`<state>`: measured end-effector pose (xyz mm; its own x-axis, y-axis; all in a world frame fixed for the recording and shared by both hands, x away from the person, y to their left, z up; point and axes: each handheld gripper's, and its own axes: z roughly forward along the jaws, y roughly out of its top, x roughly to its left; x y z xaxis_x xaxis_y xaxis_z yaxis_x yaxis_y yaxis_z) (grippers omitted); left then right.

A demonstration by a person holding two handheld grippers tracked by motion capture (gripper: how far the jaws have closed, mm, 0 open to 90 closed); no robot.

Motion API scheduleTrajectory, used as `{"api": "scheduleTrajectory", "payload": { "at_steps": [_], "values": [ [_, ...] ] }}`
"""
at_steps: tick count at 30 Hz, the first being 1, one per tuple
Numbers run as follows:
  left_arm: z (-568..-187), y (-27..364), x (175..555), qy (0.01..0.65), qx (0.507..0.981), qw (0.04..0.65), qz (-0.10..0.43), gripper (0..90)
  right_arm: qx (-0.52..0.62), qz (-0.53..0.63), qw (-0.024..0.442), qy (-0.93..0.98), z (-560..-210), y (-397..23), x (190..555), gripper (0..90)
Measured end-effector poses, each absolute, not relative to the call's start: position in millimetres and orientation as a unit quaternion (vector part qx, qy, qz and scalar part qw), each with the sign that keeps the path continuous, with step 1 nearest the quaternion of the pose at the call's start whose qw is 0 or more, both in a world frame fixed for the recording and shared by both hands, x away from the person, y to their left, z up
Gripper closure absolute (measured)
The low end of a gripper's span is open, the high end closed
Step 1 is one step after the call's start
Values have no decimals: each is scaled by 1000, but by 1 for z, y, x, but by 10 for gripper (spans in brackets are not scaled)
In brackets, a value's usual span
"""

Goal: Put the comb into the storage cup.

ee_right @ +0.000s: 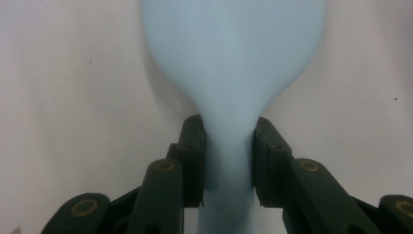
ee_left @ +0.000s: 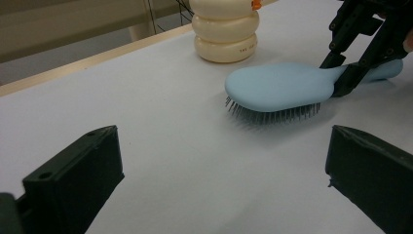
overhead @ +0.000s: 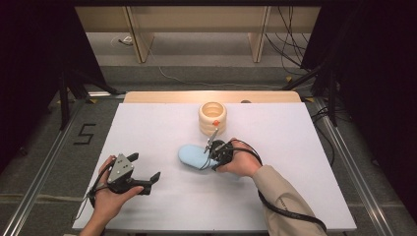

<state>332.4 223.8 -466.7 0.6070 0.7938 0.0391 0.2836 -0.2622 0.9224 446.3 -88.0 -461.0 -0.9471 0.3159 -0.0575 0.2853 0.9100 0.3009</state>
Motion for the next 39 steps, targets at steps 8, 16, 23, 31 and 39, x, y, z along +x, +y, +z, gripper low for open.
{"api": "scheduleTrajectory", "payload": {
  "at_steps": [8,16,23,31,39],
  "values": [
    [-467,224,332,359,750,490,261,0,165,144,47,975,-461,-87,445,698],
    [-467,224,332,359,750,490,261,0,162,142,43,976,-461,-88,446,699],
    [-466,224,332,359,750,491,261,0,169,145,38,974,-461,-90,446,699],
    [-466,224,332,358,750,490,261,0,181,157,33,970,-462,-92,446,700],
    [-467,224,332,358,750,491,261,0,185,163,30,969,-462,-94,446,700]
  ]
}}
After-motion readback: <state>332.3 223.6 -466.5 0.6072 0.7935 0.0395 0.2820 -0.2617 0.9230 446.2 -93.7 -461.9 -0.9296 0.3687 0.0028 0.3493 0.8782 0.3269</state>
